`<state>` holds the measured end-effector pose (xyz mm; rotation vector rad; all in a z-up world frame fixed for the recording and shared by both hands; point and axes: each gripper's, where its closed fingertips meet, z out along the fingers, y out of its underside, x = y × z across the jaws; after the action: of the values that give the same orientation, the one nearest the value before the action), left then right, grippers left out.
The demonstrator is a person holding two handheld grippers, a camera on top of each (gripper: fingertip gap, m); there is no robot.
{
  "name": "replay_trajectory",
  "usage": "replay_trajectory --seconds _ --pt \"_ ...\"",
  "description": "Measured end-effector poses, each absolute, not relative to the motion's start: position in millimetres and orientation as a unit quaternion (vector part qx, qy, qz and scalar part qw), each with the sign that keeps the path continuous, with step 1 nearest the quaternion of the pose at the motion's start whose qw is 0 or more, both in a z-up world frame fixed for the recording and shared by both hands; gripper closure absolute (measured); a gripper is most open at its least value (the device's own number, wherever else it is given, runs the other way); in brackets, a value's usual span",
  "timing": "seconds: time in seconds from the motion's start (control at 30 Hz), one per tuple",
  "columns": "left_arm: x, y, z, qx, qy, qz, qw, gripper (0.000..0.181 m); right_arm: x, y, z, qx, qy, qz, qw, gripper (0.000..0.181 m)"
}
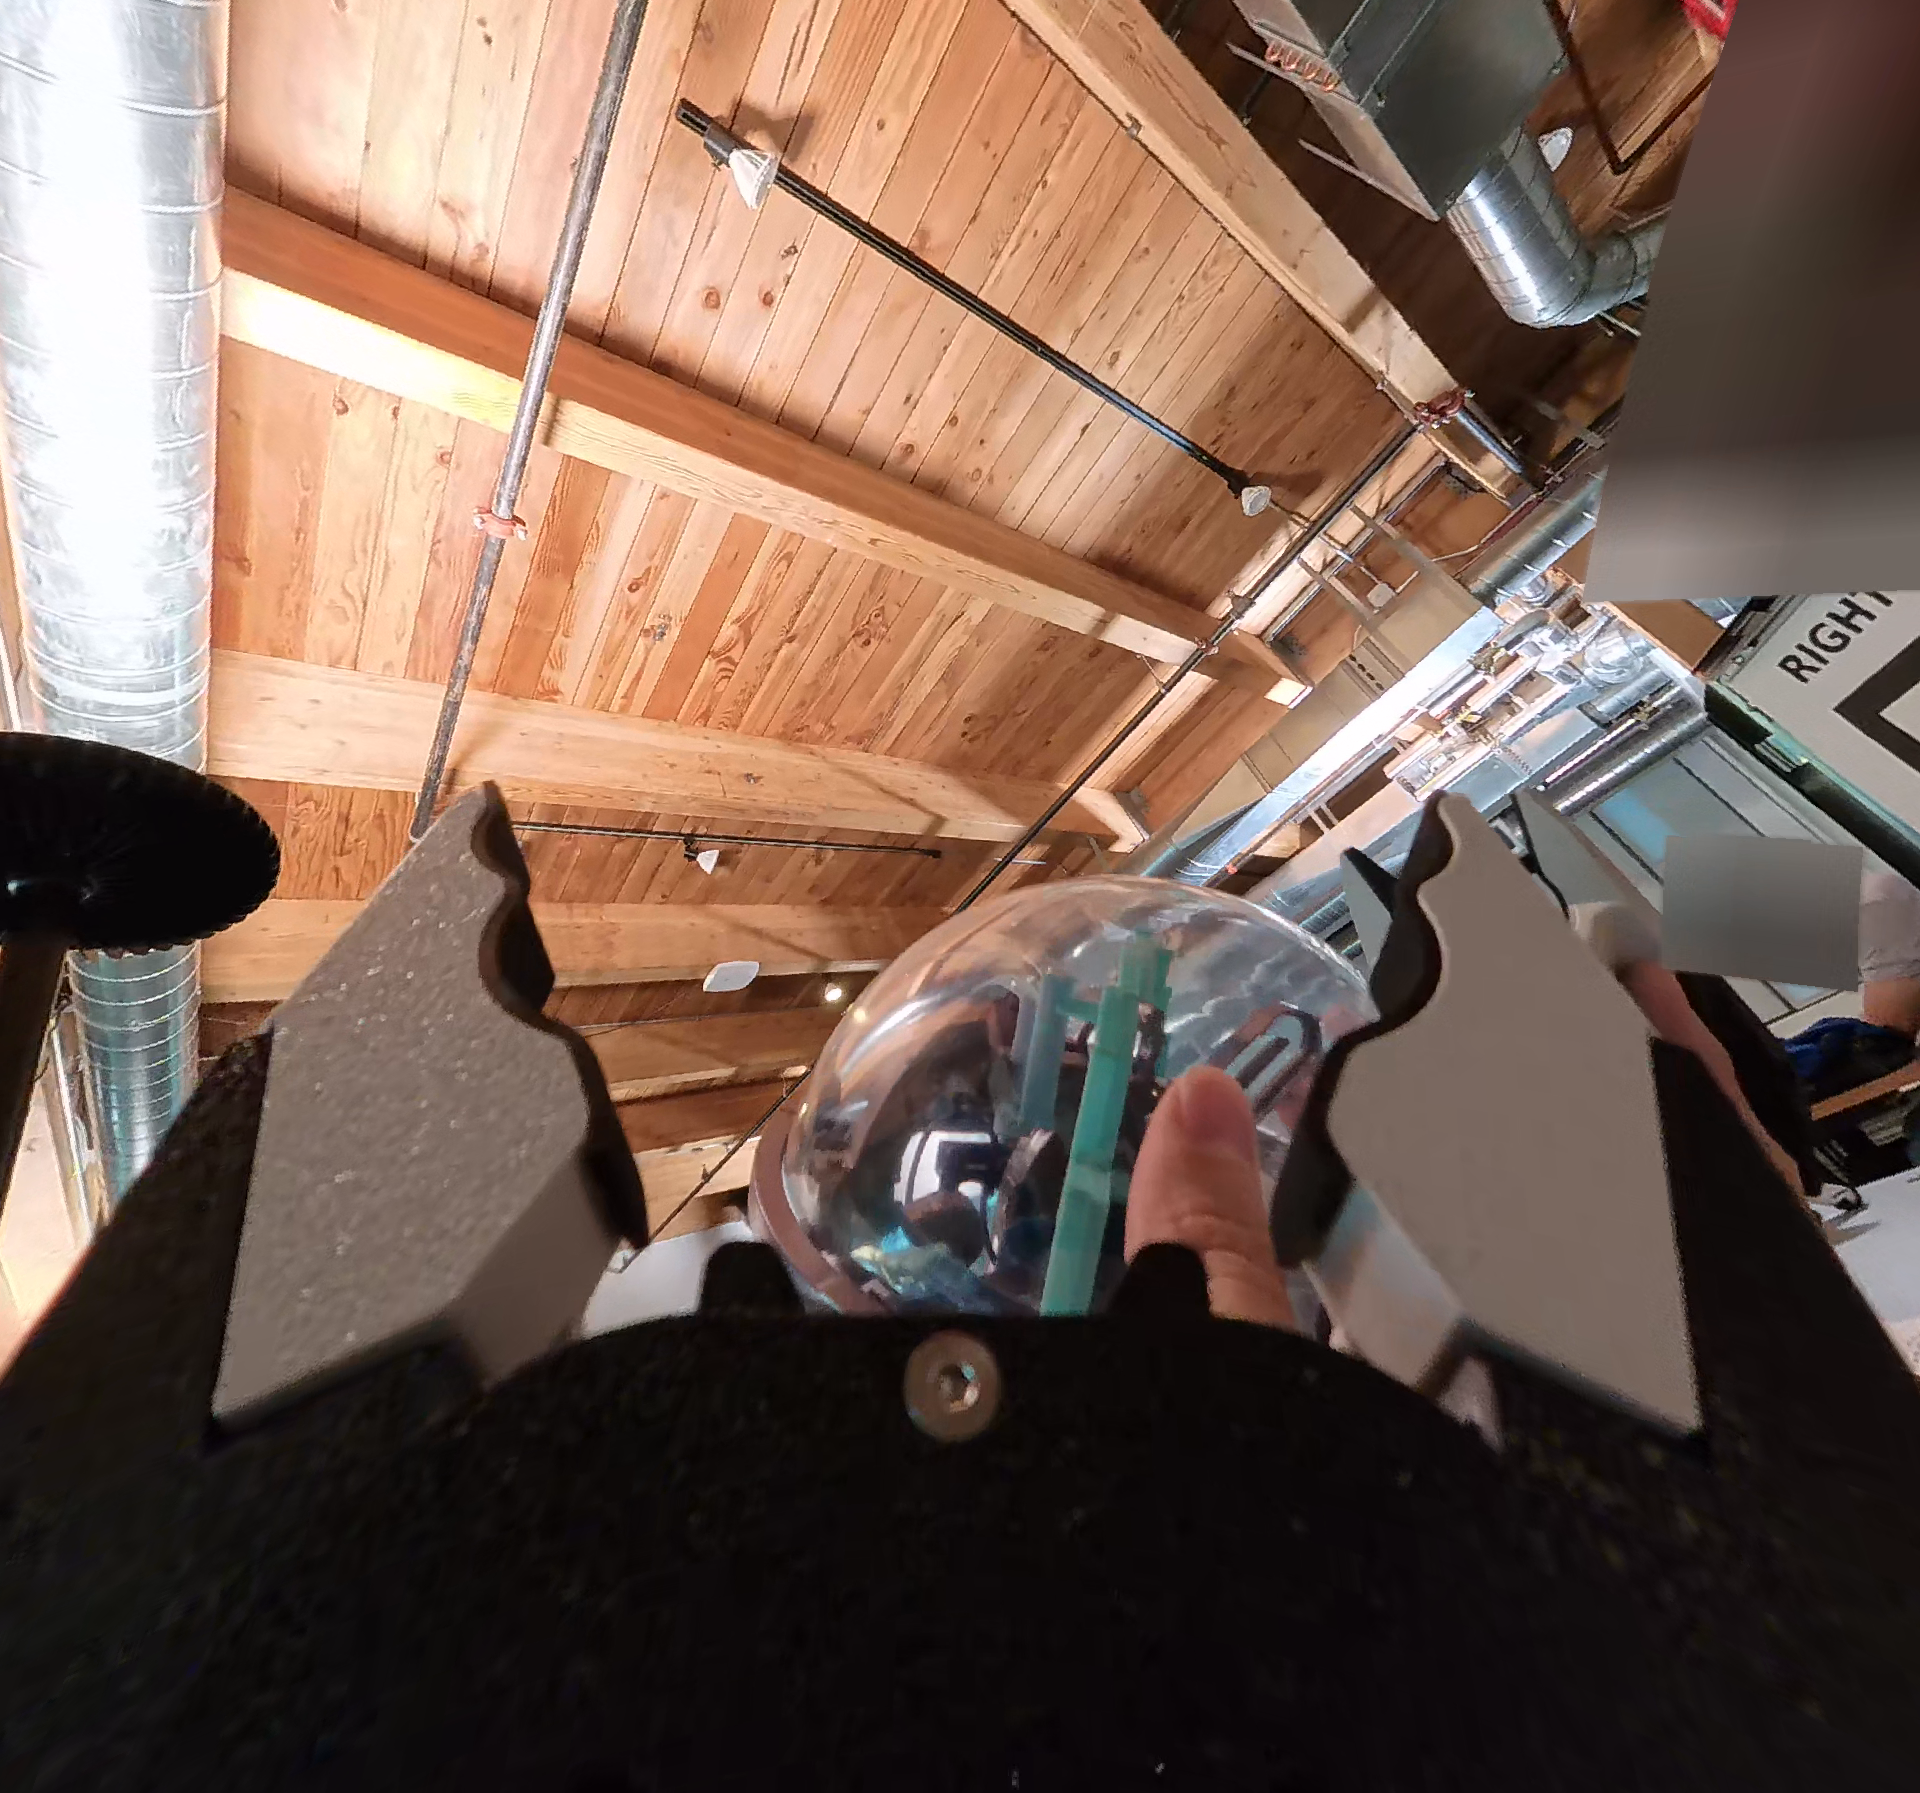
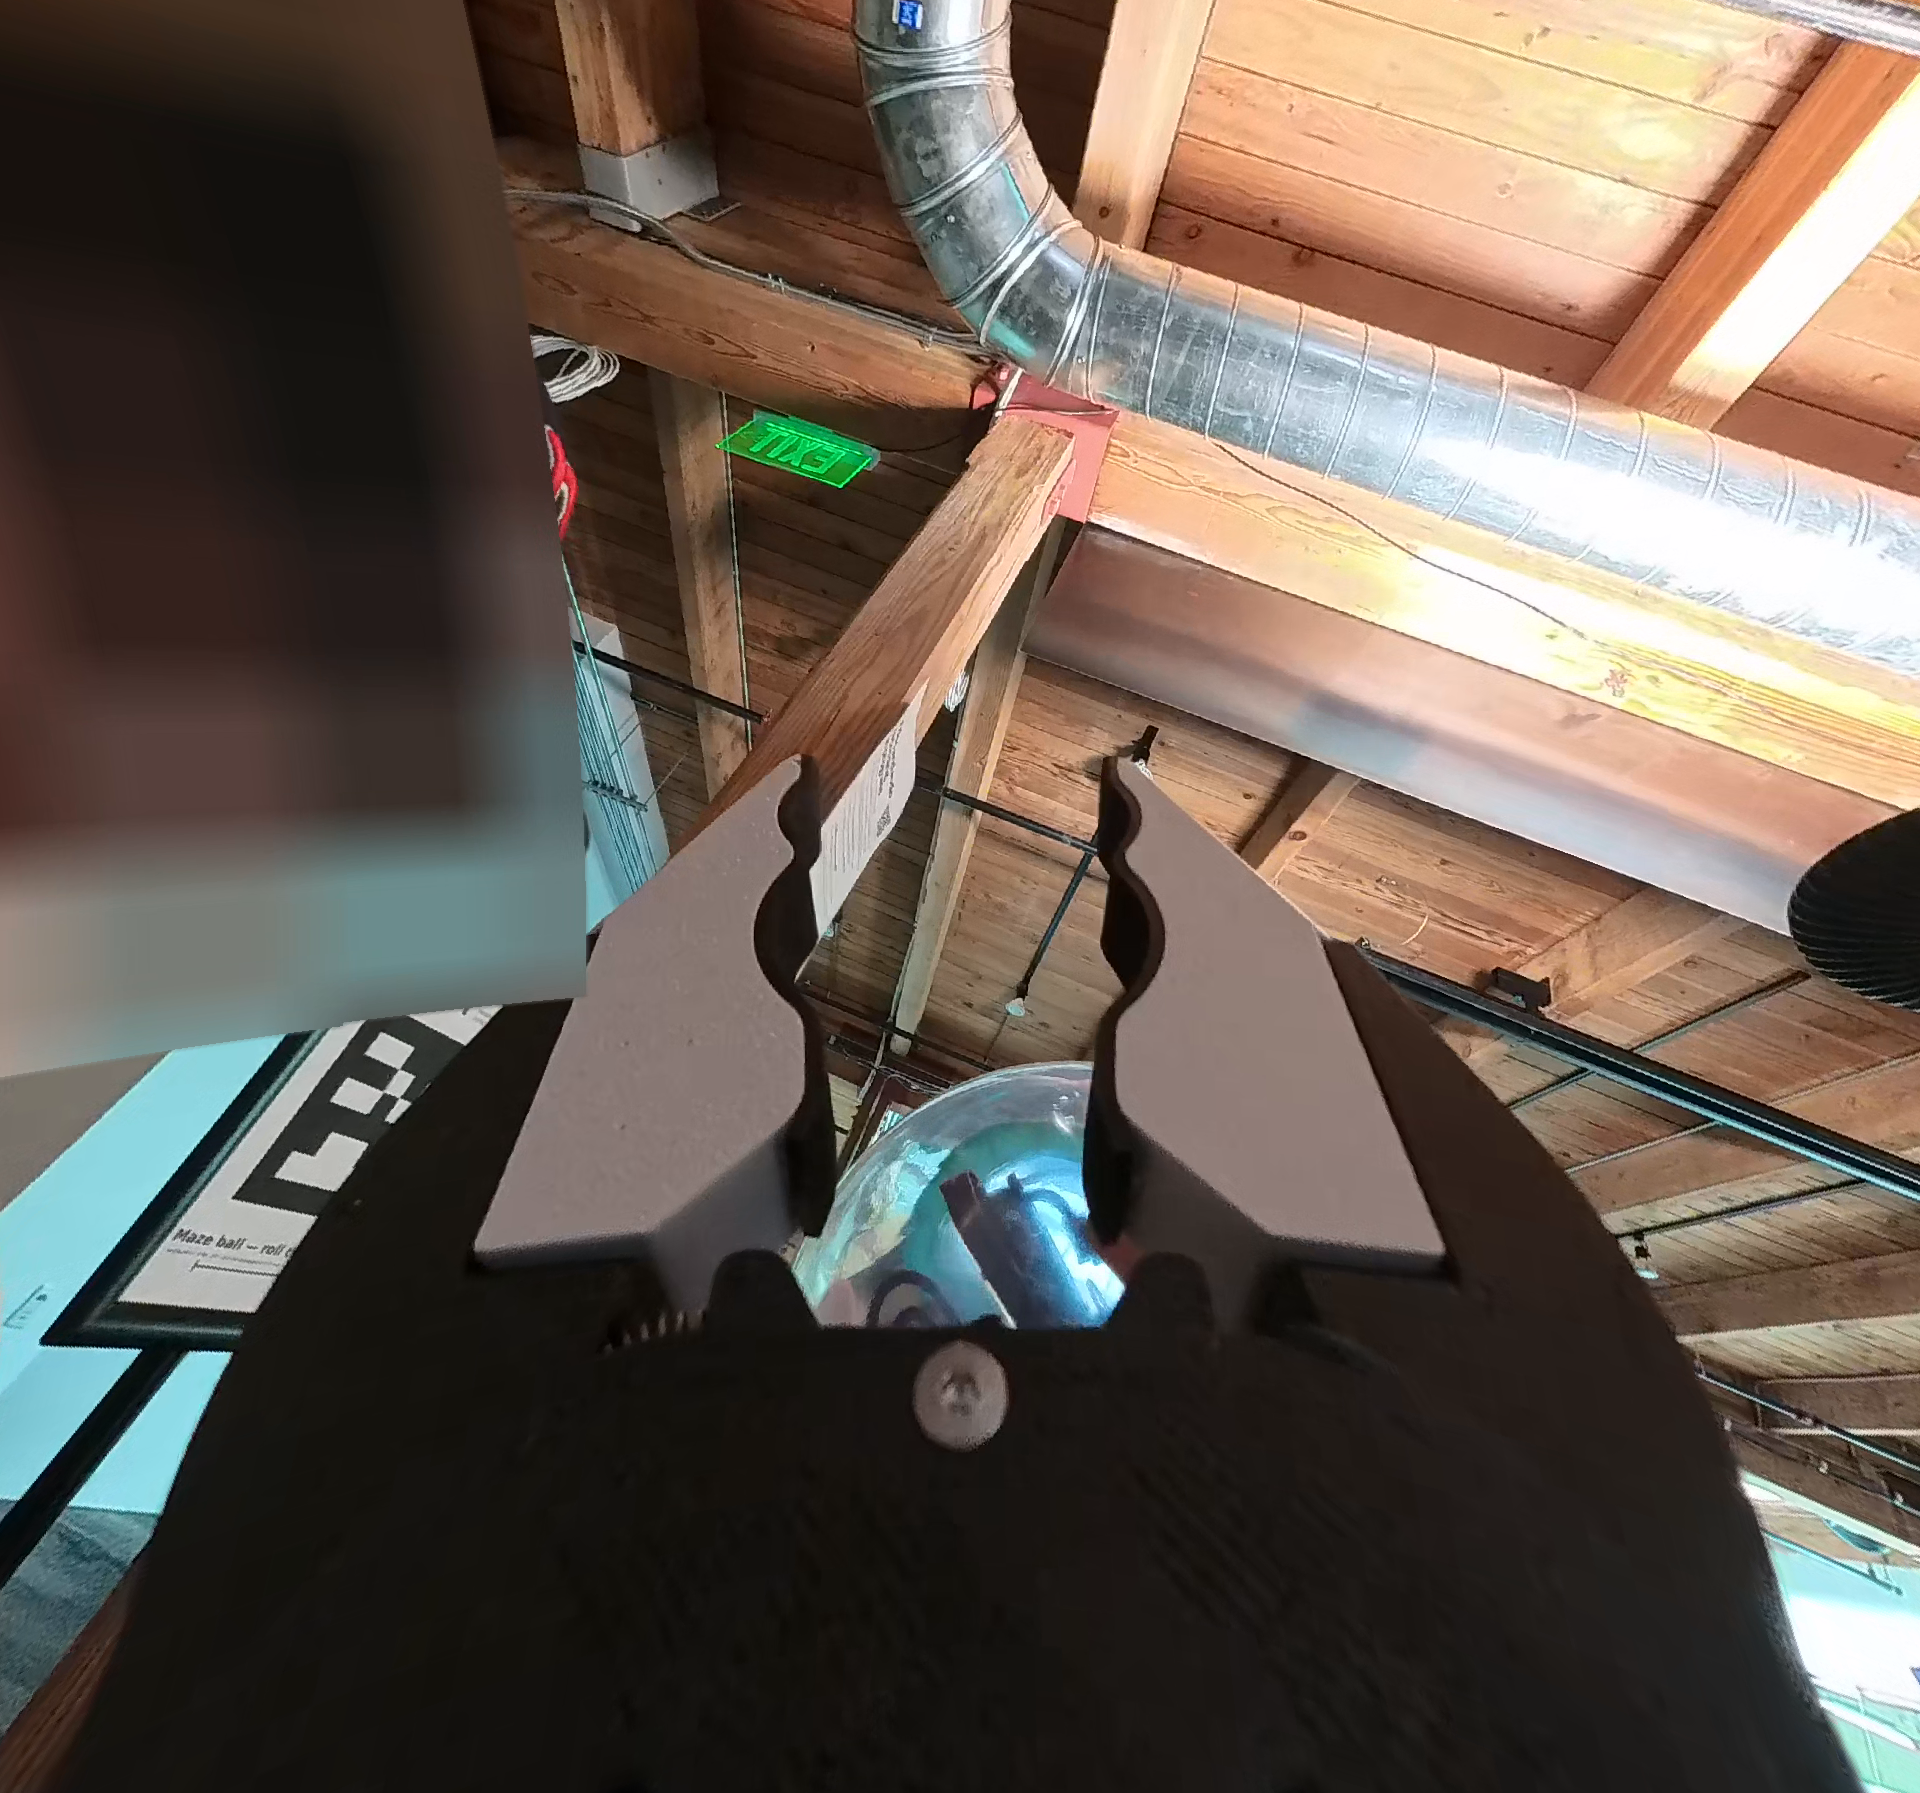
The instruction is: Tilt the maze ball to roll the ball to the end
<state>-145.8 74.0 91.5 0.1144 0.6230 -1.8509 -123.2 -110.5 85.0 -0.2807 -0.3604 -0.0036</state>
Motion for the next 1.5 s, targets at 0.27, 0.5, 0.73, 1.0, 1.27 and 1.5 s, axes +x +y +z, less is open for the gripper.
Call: replay_trajectory --seconds 0.27,0.5,0.73,1.0,1.27,1.5 --pt "-154.9 71.5 89.0 0.083 0.251 -0.811 0.522 0.024 -138.0 -118.7 87.5 -0.128 -0.203 -0.022 0.971 0.13" --pt "-151.9 70.9 86.2 0.082 0.247 -0.844 0.469 0.024 -152.2 -129.8 90.3 -0.112 -0.225 -0.031 0.967 0.13" --pt "-150.3 66.3 84.5 0.081 0.253 -0.84 0.474 0.025 -137.0 -136.8 92.6 -0.099 -0.2 -0.006 0.975 0.13" --pt "-163.2 56.6 86.8 0.108 0.266 -0.79 0.542 0.025 -124.1 -129.7 90.5 -0.106 -0.178 0.006 0.978 0.131" --pt "-173.5 45.9 85.8 0.137 0.276 -0.76 0.572 0.025 -114.8 -131.9 90.6 -0.096 -0.16 0.028 0.982 0.131" --pt "-174.0 27.7 81.9 0.15 0.294 -0.712 0.619 0.025 -97.2 -135.8 89.9 -0.085 -0.133 0.047 0.986 0.131"
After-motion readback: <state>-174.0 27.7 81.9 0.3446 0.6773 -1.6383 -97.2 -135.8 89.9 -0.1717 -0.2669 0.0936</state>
